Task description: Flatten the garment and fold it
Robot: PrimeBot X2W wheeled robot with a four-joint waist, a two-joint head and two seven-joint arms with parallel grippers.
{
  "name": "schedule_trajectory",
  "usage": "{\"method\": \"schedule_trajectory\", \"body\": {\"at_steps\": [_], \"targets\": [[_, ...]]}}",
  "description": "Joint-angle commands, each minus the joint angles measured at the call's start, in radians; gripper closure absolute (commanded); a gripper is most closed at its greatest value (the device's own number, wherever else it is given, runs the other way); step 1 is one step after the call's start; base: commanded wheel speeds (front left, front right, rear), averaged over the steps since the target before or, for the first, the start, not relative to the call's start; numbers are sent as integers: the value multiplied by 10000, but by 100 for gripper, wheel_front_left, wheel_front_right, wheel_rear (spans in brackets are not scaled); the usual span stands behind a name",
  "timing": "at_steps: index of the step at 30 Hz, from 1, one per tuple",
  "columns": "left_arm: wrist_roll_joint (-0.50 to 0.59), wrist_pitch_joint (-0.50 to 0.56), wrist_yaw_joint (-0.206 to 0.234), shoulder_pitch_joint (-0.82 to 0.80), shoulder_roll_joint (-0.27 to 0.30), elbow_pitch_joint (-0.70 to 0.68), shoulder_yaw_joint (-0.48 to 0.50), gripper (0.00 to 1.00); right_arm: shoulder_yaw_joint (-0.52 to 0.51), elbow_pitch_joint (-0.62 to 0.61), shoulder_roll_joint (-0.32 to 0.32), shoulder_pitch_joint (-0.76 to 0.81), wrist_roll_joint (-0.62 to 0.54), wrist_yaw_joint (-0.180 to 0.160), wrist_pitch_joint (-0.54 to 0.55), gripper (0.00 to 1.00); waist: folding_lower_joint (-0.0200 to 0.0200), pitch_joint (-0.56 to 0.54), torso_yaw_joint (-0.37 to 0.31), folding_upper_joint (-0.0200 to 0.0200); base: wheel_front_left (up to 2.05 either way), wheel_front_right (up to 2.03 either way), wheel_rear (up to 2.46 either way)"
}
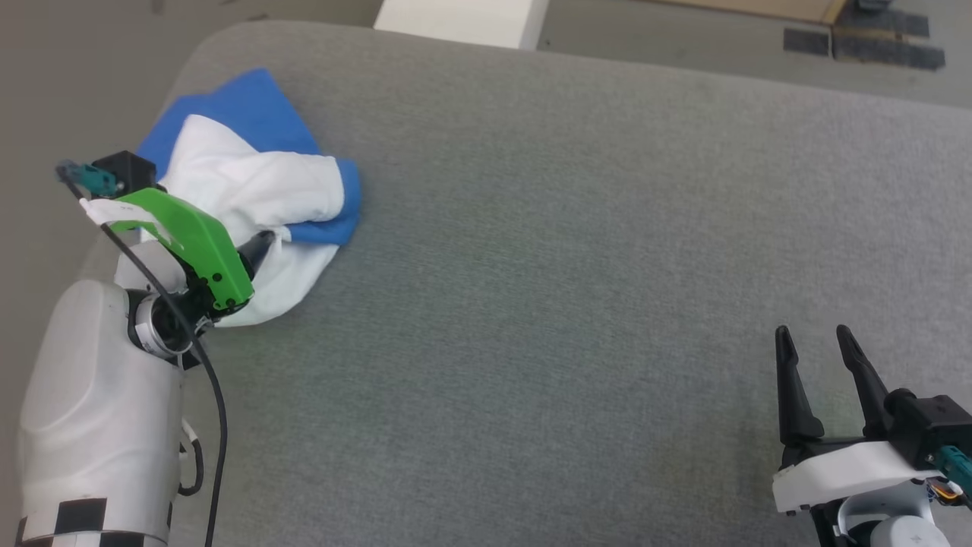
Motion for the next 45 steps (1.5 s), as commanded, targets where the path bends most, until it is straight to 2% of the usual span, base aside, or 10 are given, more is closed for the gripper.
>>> {"method": "schedule_trajectory", "body": {"at_steps": [1,6,11,12,14,20,25,32,37,45], "targets": [[116,114,100,-91,28,-23,-80,0,-3,-71,-1,-187,-51,46,14,0,-1,526,-433,-1,0,0,0],[448,-111,458,218,37,25,-253,0,-6,-201,-1,-328,-96,46,22,0,-1,837,-502,-1,0,0,0],[445,-218,575,532,-170,305,-356,0,-64,-288,-1,-364,-189,46,63,0,-1,1007,-437,-1,0,0,0],[405,-256,564,578,-214,364,-353,60,-71,-293,-1,-348,-196,46,65,0,-1,1015,-413,-1,0,0,0],[388,-426,567,626,-259,430,-345,100,-90,-301,-1,-303,-216,46,70,0,-1,999,-344,-1,0,0,0],[130,-1903,756,311,-388,199,245,100,-73,-232,-1,-236,-243,46,110,0,-1,717,-41,-1,0,0,0],[243,-2958,605,-159,-222,-210,367,100,34,35,-1,-143,-87,46,38,0,-1,111,172,-1,0,0,0],[251,-3793,-151,-1374,-102,-1427,116,100,256,606,-1,14,301,46,-180,0,-1,-916,148,-1,0,0,0],[150,-3843,-515,-2378,-301,-2444,-478,100,357,1042,-1,163,610,46,-353,0,-1,-1578,-212,-1,0,0,0],[-303,-3623,-707,-3717,-743,-3285,-1389,100,318,1565,-1,357,914,46,-532,0,-1,-2216,-1359,-1,0,0,0]]}}
